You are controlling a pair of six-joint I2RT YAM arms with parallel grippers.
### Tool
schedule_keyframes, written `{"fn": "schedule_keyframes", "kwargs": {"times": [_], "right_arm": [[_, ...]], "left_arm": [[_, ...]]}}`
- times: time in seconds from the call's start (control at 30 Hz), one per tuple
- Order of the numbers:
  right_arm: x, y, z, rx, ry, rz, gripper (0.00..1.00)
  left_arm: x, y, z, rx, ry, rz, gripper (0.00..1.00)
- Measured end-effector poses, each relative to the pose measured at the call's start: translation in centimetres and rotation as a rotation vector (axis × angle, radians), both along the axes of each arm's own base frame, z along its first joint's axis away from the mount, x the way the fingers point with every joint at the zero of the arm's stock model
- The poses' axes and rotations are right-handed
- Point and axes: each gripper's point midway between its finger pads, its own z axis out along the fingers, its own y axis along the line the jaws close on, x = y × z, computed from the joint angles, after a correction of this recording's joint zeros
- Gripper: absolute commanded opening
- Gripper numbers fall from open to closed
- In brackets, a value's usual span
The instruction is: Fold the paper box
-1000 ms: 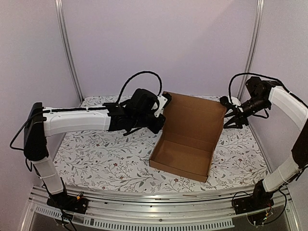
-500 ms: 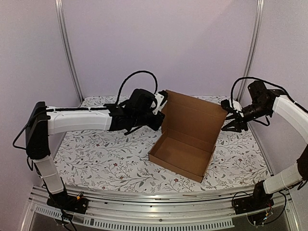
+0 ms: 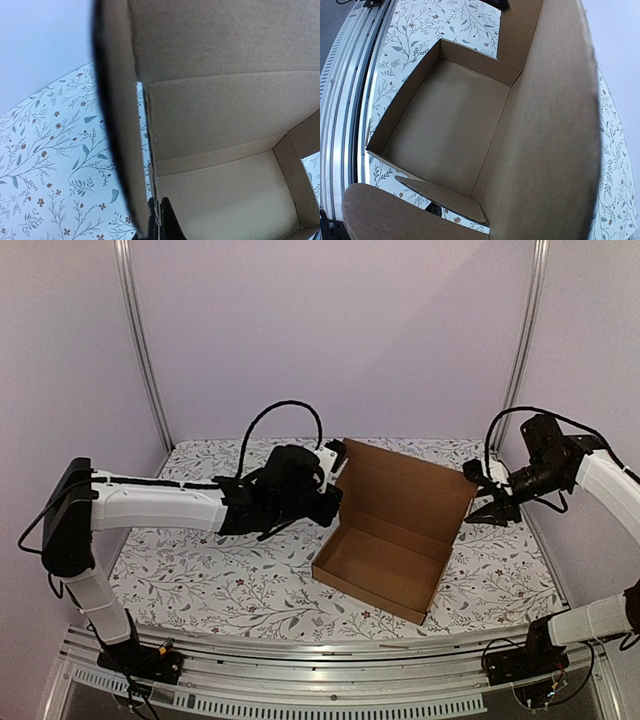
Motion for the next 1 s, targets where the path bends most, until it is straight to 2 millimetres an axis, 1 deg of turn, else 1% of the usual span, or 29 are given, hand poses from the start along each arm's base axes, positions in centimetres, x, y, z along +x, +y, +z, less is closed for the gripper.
{"fn": "schedule_keyframes", "kwargs": {"times": [0.23,0.33,0.5,0.6,0.7,0.87,1.0], "right_arm": [[-2.0,-0.2,-0.7,-0.014,0.007,0.026,0.54],[-2.4,-0.3,-0.7,-0.017,0.005,0.03,0.54],[-2.5,-0.3,-0.5,-0.015,-0.001,0.029,0.54],[-2.5,-0.3,-0.4,-0.012,0.001,0.026,0.54],[-2.5,-0.2,-0.4,-0.007,0.006,0.022,0.54],[-2.4,-0.2,-0.3,-0.001,0.01,0.011,0.54],[-2.6,-0.2,-0.2,-0.001,0.004,0.011,0.54]], "left_arm": [[-1.1,0.0,-0.1,-0.046,-0.011,0.017,0.0],[-1.5,-0.1,0.0,-0.054,-0.008,0.017,0.0],[-1.6,-0.7,0.7,-0.025,0.01,0.004,0.0],[-1.3,-1.5,1.8,-0.001,0.025,-0.002,0.0],[-1.1,-1.9,2.1,0.016,0.042,-0.006,0.0],[-1.5,-1.8,1.1,0.025,0.078,-0.004,0.0],[-1.8,-1.9,0.3,0.002,0.064,0.0,0.0]]}}
